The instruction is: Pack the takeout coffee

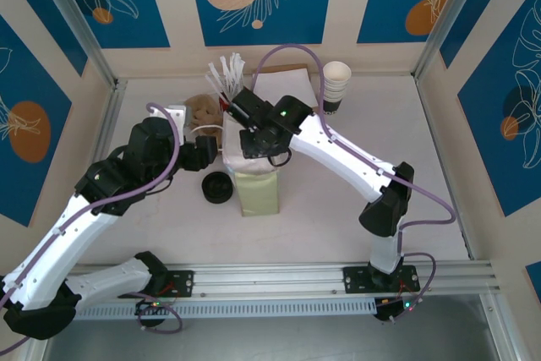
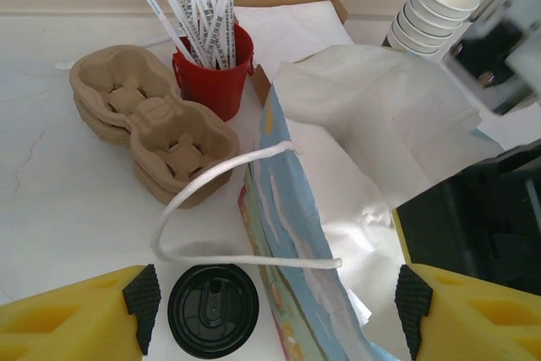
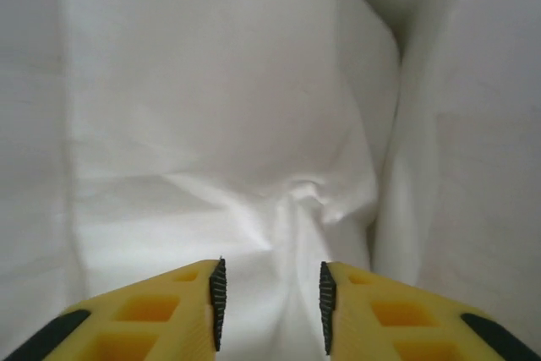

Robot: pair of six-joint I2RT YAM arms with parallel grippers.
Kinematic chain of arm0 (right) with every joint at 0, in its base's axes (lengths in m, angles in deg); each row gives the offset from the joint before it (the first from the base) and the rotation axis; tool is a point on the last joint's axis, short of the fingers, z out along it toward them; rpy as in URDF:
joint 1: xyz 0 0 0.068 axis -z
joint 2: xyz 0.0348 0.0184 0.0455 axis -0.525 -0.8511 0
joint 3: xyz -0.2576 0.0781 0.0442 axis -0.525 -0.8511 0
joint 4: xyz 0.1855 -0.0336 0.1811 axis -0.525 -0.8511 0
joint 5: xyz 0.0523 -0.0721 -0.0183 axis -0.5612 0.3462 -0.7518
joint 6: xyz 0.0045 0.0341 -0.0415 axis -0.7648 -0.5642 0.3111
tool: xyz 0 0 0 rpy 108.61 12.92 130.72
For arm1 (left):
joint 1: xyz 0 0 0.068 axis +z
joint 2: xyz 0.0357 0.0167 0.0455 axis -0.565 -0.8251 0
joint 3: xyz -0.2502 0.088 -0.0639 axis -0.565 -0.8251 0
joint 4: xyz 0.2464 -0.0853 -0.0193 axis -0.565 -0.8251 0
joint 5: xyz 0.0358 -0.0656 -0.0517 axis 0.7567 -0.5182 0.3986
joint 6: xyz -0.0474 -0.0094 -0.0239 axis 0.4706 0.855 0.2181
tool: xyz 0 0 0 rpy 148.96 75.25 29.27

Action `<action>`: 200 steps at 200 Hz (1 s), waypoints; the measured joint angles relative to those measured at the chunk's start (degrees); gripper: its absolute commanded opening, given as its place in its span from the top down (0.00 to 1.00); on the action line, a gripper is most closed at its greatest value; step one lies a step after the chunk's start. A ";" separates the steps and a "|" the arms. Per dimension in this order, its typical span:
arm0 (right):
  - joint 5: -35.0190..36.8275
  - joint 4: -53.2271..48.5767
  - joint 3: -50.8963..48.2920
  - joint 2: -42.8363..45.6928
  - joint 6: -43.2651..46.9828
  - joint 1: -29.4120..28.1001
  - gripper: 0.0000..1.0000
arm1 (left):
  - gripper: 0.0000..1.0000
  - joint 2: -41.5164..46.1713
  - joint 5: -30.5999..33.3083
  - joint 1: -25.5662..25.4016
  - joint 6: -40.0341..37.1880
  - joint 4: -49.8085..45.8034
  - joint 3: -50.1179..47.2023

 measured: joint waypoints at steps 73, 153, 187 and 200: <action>-1.20 1.66 8.44 3.96 4.74 0.87 0.59 | 0.22 -0.02 0.96 0.00 -0.04 0.09 0.00; 2.99 14.75 -8.92 25.00 14.43 7.65 0.44 | 0.02 -1.16 8.94 4.09 -5.44 4.55 0.00; -0.13 25.73 -27.45 39.12 18.32 18.32 0.30 | 0.00 0.55 12.39 9.05 -10.23 9.88 -2.58; -2.10 28.65 -33.22 42.93 18.56 23.52 0.23 | 0.00 1.55 13.31 11.32 -12.02 12.09 -4.46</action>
